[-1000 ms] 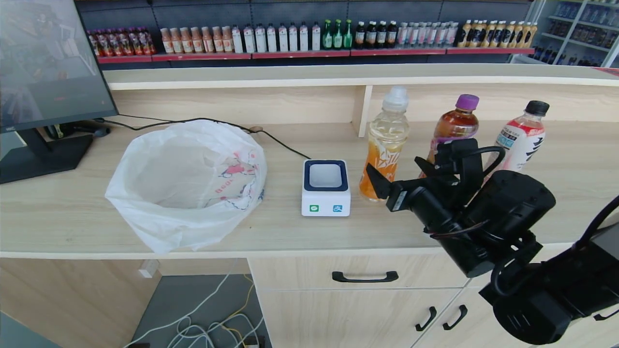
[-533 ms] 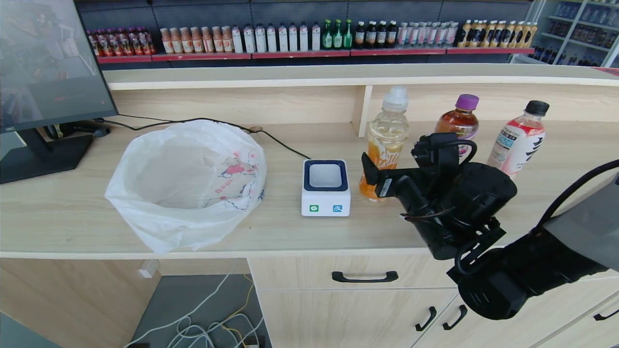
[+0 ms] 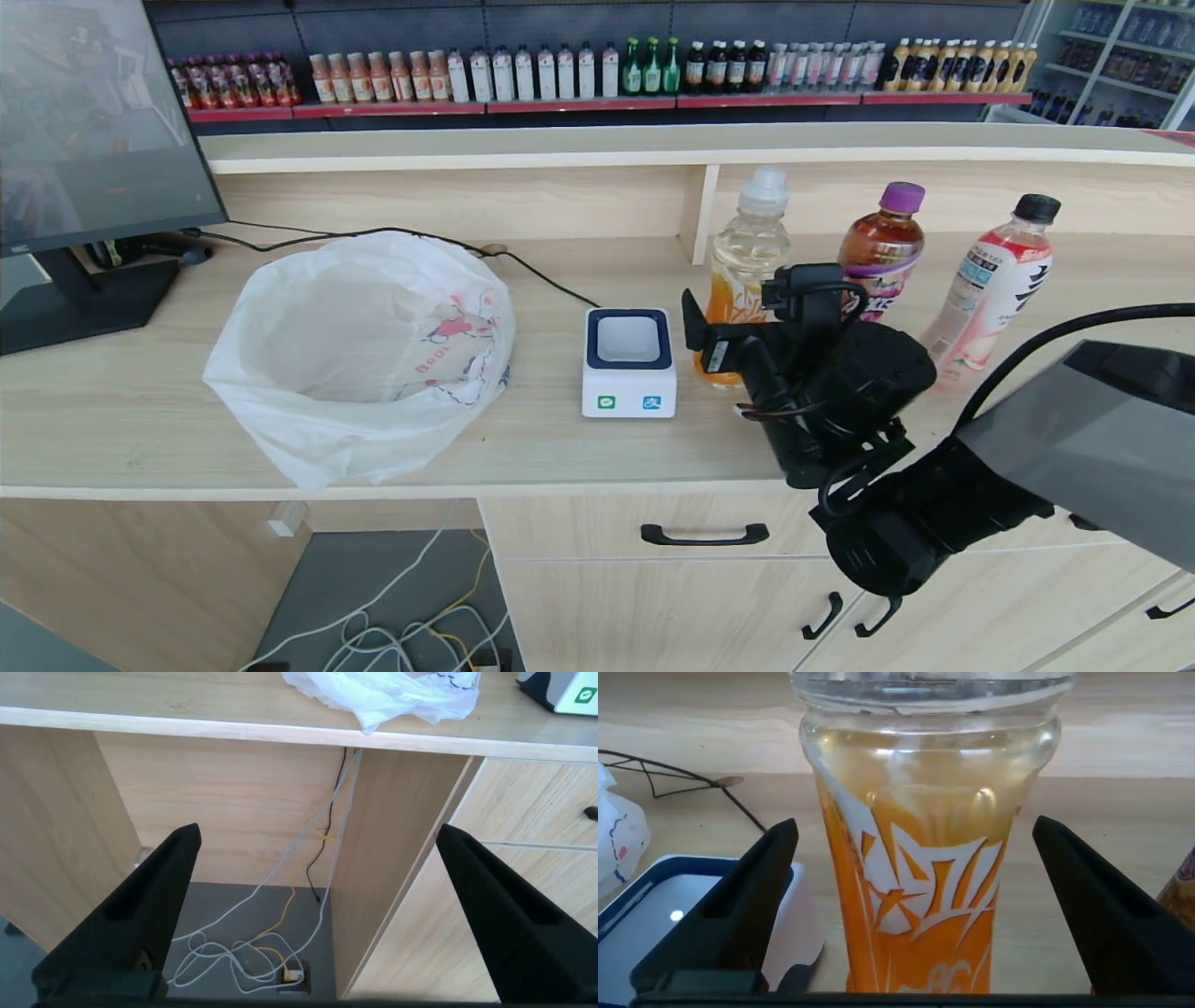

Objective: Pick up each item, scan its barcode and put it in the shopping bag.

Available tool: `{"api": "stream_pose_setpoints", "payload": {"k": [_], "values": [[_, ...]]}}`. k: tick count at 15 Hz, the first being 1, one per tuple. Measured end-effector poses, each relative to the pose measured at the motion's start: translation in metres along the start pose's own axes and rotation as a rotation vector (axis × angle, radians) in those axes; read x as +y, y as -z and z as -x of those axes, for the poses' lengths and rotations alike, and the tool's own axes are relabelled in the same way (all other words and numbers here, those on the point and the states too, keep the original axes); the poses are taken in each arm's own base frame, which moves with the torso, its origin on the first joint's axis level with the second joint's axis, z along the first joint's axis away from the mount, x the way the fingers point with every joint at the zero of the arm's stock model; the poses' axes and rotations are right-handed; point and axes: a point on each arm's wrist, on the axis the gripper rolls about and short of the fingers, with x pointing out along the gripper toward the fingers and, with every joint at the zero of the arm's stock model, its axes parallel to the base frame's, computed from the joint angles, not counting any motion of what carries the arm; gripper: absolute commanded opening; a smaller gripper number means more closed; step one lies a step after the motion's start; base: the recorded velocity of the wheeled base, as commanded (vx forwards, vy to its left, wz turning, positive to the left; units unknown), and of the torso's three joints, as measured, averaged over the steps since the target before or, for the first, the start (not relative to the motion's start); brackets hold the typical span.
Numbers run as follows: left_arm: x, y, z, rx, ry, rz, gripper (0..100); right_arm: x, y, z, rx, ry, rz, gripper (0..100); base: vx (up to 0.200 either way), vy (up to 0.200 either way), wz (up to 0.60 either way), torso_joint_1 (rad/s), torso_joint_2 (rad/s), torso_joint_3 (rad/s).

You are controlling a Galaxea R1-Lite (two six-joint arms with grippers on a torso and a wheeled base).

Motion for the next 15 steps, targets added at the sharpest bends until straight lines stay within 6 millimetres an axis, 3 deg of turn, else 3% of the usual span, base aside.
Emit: {"api": "stream_pose_setpoints", "payload": {"k": [5,12,13,15], "values": [[0.000,0.000,0.000,0.000,0.000,0.000,100,0.006,-0.001,-0.015,-0.043,0.009,0.005,100,0.000,0.000,0.00,0.000,0.00,0.000],[0.000,0.000,0.000,0.000,0.000,0.000,100,-0.001,-0.004,-0.027,-0.063,0.041,0.006,100,0.000,0.000,0.00,0.000,0.00,0.000],[0.000,0.000,0.000,0.000,0.000,0.000,100,-0.002,-0.004,-0.028,-0.064,0.042,0.006,0,0.000,0.000,0.00,0.000,0.00,0.000],[0.000,0.000,0.000,0.000,0.000,0.000,100,-0.002,-0.005,-0.028,-0.068,0.043,0.005,0,0.000,0.000,0.00,0.000,0.00,0.000]]}}
